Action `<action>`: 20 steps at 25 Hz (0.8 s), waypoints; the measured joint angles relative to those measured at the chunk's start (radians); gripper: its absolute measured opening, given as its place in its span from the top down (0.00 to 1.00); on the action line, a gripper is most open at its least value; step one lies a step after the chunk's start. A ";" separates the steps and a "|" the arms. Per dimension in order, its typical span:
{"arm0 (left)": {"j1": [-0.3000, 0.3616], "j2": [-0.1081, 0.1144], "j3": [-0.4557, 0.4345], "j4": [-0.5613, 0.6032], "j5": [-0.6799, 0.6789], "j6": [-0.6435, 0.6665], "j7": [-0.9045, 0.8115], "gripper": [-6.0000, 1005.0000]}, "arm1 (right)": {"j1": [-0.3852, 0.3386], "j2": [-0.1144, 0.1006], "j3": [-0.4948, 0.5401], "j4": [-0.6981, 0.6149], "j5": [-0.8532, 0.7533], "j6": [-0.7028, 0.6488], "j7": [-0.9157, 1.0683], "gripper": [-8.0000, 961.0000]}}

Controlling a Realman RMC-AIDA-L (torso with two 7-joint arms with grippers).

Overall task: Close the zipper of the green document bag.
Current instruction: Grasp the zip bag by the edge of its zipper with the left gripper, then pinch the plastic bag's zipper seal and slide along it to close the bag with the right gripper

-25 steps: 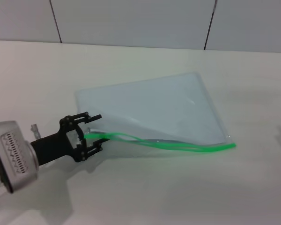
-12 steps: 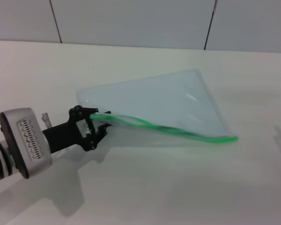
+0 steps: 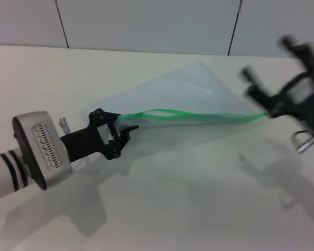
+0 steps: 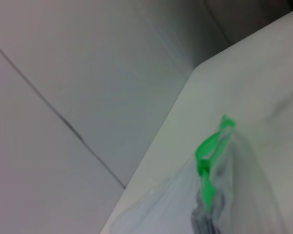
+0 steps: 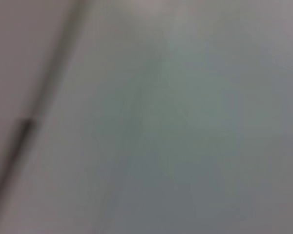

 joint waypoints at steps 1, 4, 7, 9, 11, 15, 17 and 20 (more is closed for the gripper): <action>-0.007 0.000 0.003 0.001 0.005 0.000 0.001 0.87 | 0.023 0.000 -0.019 -0.012 -0.031 0.009 0.000 0.12; -0.023 0.000 0.007 0.002 0.017 0.000 0.002 0.89 | 0.090 0.000 -0.058 -0.034 -0.120 0.052 0.000 0.12; -0.038 0.000 0.011 0.012 0.043 0.000 0.002 0.91 | 0.151 0.000 -0.078 -0.040 -0.204 0.100 -0.004 0.12; -0.043 -0.001 0.014 0.014 0.057 0.000 0.002 0.93 | 0.184 0.000 -0.083 -0.040 -0.252 0.136 -0.017 0.13; -0.048 -0.001 0.019 0.015 0.063 0.000 0.002 0.94 | 0.213 0.001 -0.084 -0.036 -0.299 0.181 -0.050 0.13; -0.049 -0.003 0.021 0.020 0.072 0.000 0.002 0.94 | 0.244 0.003 -0.085 -0.021 -0.361 0.255 -0.111 0.14; -0.047 -0.002 0.022 0.022 0.076 0.000 0.003 0.94 | 0.254 0.004 -0.085 -0.017 -0.389 0.279 -0.119 0.14; -0.046 -0.002 0.022 0.023 0.080 0.000 0.004 0.94 | 0.264 0.004 -0.085 -0.015 -0.416 0.313 -0.120 0.15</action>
